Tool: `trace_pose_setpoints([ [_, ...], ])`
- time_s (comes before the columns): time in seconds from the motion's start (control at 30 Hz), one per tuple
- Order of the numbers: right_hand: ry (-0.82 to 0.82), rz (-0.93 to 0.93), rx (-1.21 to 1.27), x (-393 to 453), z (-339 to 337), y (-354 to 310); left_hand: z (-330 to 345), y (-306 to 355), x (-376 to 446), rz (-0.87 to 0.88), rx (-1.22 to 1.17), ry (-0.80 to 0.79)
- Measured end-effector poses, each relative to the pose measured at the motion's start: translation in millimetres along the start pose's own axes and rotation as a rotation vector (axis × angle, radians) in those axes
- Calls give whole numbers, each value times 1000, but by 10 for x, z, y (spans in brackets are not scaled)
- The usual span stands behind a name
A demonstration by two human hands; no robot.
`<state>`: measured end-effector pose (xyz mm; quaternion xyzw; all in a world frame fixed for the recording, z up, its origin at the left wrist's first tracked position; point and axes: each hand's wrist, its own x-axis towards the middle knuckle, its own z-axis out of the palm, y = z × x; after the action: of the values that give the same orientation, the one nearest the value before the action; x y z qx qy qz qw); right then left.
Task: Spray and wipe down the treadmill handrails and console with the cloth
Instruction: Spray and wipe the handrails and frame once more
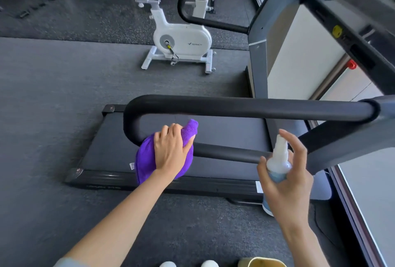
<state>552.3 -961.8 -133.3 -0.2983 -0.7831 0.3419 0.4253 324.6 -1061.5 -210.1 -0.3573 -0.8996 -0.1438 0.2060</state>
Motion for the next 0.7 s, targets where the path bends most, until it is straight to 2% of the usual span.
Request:
trace_pose_setpoints([
  [0.1, -1, 29, -17, -1, -55, 62, 68, 376, 24, 45, 15, -72],
  [0.3, 28, 89, -76, -4, -251, 244, 224, 1293, 4, 122, -152, -203],
  [0.4, 26, 147, -94, -33, -343, 347, 274, 1582, 31, 202, -147, -369],
  [0.47, 11, 164, -95, -53, -374, 402, 282, 1554, 73, 296, -125, -451],
  [0.57, 16, 173, -95, -47, -389, 451, 258, 1264, 67, 353, -255, -494],
  [0.7, 10, 140, -84, -19, -329, 426, 237, 1118, -111, 439, -240, -431],
])
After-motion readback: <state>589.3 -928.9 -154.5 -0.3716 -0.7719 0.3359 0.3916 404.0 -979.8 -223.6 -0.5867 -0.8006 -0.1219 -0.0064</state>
